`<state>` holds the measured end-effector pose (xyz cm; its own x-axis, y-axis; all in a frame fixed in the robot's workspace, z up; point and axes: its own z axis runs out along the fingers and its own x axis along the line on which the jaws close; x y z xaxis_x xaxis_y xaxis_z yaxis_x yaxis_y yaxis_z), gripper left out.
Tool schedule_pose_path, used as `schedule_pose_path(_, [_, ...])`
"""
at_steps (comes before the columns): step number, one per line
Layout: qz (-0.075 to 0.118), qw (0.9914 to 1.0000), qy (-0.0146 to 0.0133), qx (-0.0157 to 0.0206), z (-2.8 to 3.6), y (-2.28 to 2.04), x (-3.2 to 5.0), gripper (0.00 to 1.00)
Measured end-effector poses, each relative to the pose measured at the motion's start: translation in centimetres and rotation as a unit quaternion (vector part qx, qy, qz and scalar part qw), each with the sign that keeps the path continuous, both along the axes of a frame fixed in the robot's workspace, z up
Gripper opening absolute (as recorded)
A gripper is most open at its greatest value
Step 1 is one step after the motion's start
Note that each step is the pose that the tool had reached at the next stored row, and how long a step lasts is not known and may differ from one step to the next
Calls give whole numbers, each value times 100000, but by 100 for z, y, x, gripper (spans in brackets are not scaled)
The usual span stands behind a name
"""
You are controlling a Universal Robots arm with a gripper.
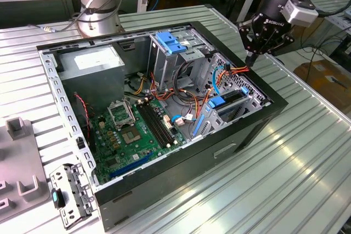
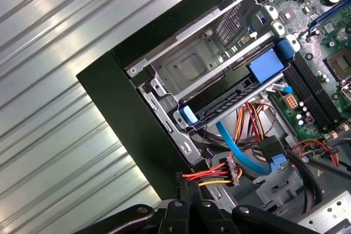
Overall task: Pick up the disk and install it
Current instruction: 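Insert the first disk wire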
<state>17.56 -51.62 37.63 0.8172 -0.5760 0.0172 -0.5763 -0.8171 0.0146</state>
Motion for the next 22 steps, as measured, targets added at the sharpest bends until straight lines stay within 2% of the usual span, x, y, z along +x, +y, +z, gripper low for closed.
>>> schedule_pose_path(2, [-29, 100000, -114, 0, -6, 1, -1, 11])
schedule_pose_path(6, [-30, 99998, -624, -12, -22, 0, -1, 11])
schedule_pose_path(7, [-29, 99997, -773, -16, -23, 0, -1, 18])
schedule_pose_path(9, [-61, 99990, -1395, -72, -25, 0, -1, 18])
schedule_pose_path(10, [-90, 99981, -1941, -194, -24, -2, -2, 18])
schedule_pose_path(11, [-90, 99978, -2070, -202, -24, -7, -6, 19])
schedule_pose_path(12, [-89, 99978, -2100, -198, -24, -16, -13, 19])
schedule_pose_path(13, [-81, 99977, -2129, -198, -24, -31, -25, 25])
schedule_pose_path(17, [102, 99976, -2193, -133, -29, -89, -67, 25])
schedule_pose_path(22, [356, 99974, -2246, -140, -49, -73, -69, 25])
